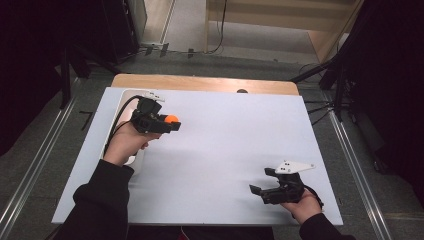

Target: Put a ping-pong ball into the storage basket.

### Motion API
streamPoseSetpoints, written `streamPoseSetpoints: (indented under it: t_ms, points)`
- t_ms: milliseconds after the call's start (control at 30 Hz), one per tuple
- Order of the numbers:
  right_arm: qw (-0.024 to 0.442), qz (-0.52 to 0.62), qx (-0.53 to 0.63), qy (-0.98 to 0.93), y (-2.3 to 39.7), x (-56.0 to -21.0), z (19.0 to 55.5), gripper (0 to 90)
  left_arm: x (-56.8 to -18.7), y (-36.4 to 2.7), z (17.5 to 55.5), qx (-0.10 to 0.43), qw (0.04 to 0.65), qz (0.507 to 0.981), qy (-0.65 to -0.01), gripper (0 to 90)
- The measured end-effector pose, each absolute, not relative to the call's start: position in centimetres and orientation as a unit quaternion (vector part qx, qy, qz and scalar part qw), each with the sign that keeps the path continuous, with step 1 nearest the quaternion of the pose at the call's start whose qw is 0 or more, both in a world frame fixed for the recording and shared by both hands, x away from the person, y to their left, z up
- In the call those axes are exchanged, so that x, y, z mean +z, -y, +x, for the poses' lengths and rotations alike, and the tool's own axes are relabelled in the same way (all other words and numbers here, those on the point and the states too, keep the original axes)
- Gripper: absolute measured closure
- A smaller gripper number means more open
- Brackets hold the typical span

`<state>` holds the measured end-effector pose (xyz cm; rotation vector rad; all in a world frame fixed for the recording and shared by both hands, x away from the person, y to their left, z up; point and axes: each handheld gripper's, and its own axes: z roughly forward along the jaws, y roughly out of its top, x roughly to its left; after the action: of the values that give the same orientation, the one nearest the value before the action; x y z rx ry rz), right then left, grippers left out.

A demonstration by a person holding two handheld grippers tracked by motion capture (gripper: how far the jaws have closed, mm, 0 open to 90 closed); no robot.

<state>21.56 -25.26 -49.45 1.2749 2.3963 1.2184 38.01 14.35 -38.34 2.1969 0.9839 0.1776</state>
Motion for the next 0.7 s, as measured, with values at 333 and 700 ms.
streamPoseSetpoints:
  t_ms: [333, 700]
  points:
    - [0.079, 0.424, 0.409, -0.804, 25.1, -49.4, 21.7, 11.2, -38.2, -15.4, 38.0, 0.079, 0.355, 0.843, -0.397, 50.6]
    - [0.079, 0.421, 0.408, -0.806, 25.1, -49.5, 21.7, 11.2, -37.9, -16.6, 38.3, 0.098, 0.354, 0.830, -0.419, 50.6]
